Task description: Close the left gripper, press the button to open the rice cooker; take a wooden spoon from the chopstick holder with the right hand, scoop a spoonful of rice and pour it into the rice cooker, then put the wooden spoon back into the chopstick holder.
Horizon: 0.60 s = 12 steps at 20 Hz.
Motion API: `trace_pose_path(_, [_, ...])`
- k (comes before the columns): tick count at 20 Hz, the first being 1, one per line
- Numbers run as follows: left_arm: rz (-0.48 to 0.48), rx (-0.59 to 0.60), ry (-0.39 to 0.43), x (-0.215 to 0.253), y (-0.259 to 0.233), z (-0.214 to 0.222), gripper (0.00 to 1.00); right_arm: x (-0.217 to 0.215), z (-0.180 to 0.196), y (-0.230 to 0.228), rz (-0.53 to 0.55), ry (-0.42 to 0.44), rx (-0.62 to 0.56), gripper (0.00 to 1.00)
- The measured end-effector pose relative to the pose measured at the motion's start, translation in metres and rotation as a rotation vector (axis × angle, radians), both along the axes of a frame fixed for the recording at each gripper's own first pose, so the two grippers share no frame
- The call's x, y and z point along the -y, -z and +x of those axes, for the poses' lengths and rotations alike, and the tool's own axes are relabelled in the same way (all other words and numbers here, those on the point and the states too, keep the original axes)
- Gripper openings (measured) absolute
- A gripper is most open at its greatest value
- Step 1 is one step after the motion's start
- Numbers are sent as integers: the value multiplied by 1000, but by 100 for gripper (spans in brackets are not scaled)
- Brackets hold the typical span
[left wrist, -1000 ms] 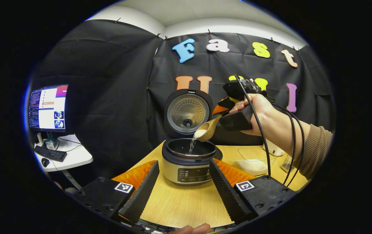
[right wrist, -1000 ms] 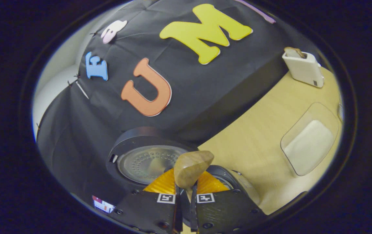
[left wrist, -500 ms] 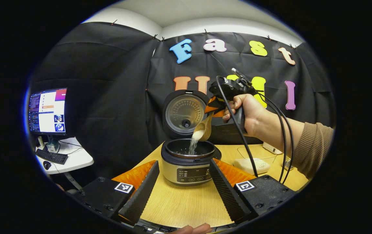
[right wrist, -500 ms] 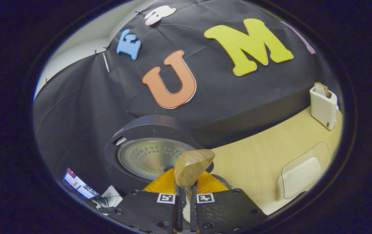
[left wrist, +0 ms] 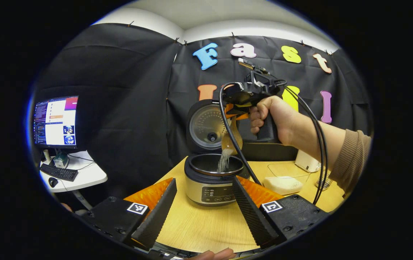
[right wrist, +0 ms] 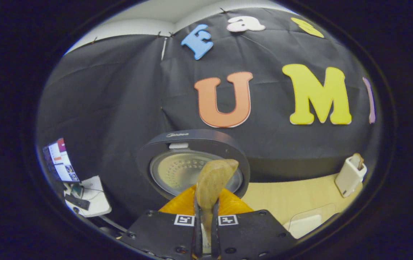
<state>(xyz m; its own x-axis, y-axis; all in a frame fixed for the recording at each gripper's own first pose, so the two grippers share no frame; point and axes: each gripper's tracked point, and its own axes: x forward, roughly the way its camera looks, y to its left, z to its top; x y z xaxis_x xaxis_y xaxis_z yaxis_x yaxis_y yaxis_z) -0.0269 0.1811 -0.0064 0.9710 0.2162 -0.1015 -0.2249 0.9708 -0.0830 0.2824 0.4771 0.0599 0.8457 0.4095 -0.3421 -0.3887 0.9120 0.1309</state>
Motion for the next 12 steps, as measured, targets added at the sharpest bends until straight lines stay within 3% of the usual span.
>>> trace_pose_path(6, [-10, -13, -13, -13, 6, 2, 98, -14, -18, -19, -199, -78, 158, 10])
trace_pose_path(12, [-4, -22, -14, -14, 9, 6, 98, -22, -19, -15, -314, -110, 217, 10])
